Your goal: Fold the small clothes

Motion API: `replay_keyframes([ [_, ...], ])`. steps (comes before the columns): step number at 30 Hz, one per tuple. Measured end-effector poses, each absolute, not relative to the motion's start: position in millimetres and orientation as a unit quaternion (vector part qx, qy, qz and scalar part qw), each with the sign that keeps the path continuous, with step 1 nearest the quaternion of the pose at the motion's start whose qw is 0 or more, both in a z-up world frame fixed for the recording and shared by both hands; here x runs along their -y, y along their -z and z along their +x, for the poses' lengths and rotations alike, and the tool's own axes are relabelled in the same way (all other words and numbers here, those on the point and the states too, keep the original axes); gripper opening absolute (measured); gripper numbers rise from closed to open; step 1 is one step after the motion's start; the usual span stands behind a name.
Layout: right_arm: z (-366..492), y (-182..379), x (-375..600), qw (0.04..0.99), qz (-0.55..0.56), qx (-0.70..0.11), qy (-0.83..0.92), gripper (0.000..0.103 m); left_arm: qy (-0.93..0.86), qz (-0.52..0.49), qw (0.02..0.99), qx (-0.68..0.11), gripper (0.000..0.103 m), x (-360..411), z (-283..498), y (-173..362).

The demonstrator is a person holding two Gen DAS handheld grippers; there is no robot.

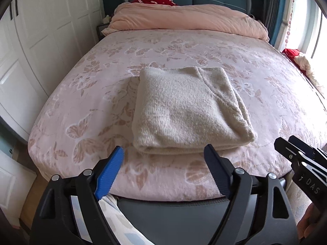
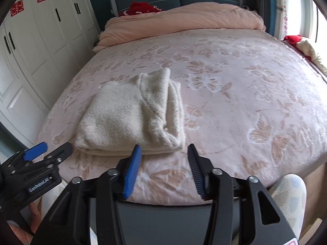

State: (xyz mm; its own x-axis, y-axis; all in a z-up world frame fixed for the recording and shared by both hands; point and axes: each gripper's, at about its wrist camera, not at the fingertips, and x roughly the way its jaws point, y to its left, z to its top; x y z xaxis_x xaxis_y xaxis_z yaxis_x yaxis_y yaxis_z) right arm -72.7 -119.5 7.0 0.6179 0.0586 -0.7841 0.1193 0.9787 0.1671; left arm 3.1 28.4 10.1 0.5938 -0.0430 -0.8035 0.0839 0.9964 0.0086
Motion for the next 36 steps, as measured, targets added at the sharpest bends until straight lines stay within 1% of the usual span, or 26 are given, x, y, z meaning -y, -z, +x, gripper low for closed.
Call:
replay_keyframes([
  [1,-76,-7,119,0.896,0.095,-0.433,0.022,0.058,0.033,0.021,0.893,-0.449,0.084,-29,1,-9],
  [2,-78,-7,118,0.899,0.087,-0.429,0.027,0.06,0.03,0.02,0.894,-0.447,0.086,-29,-2,-7],
  [4,-83,-7,115,0.903,0.073,-0.423,0.031,0.066,0.024,0.023,0.898,-0.438,0.086,-28,-8,-5],
  [7,-87,-6,110,0.905,0.059,-0.42,0.033,0.069,0.023,0.031,0.905,-0.423,0.09,-23,-15,-4],
  [9,-87,-6,105,0.906,0.054,-0.417,0.038,0.071,0.023,0.03,0.908,-0.417,0.091,-19,-19,-5],
  [10,-87,-6,104,0.907,0.052,-0.415,0.04,0.073,0.023,0.03,0.909,-0.415,0.093,-17,-21,-4],
  [12,-88,-7,103,0.909,0.049,-0.411,0.046,0.078,0.022,0.029,0.912,-0.41,0.094,-16,-23,-3],
  [21,-86,-3,97,0.905,0.049,-0.419,0.055,0.078,-0.001,0.031,0.919,-0.392,0.095,-16,-27,-3],
  [36,-87,-2,97,0.902,0.056,-0.424,0.064,0.079,-0.02,0.047,0.918,-0.393,0.094,-13,-27,-3],
])
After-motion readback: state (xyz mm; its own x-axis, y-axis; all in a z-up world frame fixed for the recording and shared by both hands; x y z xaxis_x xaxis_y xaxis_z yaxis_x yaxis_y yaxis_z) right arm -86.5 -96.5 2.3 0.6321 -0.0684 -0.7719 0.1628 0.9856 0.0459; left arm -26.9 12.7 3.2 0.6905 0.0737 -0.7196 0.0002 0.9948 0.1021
